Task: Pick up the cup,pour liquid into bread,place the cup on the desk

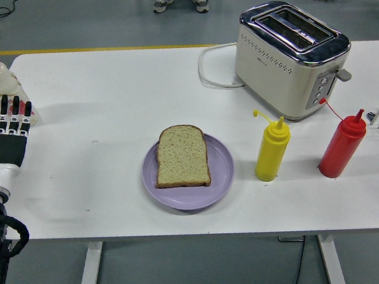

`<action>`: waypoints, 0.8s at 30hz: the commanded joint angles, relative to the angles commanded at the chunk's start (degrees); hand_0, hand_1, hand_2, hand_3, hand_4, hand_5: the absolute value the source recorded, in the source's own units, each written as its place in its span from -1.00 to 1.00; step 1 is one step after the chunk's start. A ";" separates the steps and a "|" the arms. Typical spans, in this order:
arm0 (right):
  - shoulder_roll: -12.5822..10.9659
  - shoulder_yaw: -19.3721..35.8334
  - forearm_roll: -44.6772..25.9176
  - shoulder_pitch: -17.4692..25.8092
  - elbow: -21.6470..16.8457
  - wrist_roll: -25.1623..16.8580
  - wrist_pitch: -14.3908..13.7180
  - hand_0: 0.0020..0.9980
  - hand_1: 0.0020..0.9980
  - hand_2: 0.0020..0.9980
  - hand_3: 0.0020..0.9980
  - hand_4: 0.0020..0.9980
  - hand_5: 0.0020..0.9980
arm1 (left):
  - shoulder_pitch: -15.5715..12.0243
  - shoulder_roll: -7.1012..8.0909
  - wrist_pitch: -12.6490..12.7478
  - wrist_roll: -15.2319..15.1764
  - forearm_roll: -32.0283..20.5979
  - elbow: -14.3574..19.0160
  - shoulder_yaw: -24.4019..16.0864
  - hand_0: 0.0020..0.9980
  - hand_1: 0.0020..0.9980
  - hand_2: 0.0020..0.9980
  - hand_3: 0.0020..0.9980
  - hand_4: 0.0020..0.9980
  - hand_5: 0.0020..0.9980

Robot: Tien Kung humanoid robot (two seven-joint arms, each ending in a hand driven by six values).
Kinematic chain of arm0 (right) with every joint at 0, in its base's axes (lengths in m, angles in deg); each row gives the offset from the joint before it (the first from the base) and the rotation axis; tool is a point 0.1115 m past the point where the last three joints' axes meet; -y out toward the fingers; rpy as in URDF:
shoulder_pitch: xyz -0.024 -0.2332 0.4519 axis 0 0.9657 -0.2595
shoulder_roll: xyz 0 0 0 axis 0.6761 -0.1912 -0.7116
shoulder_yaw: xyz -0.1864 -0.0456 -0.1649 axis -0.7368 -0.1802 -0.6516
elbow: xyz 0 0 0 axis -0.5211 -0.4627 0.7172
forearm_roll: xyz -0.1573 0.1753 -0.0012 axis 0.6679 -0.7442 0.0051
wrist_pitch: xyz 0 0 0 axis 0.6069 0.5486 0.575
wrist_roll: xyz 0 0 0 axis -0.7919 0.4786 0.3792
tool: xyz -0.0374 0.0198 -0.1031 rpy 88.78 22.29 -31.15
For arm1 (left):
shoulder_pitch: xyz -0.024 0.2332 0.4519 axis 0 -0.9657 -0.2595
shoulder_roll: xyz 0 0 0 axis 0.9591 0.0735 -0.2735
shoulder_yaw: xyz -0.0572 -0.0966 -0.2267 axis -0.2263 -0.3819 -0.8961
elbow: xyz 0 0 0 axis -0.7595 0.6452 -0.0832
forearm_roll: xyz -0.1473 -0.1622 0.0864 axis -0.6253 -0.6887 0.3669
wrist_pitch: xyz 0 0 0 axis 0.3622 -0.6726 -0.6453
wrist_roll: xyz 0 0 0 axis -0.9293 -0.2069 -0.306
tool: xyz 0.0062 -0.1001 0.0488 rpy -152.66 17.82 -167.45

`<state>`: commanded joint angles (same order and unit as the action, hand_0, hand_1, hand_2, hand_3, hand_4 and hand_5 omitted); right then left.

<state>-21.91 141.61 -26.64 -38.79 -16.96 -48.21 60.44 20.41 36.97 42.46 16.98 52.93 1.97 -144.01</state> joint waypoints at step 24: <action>0.90 -3.97 5.70 9.47 -10.90 1.12 2.46 0.93 0.86 0.97 1.00 0.93 -0.52 | -0.20 0.00 -0.05 -0.03 -0.03 0.13 -0.19 0.71 0.73 0.86 0.68 0.34 1.00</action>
<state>-21.01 137.63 -20.94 -29.32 -27.86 -47.08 62.90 20.21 36.97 42.40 16.95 52.90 2.09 -144.20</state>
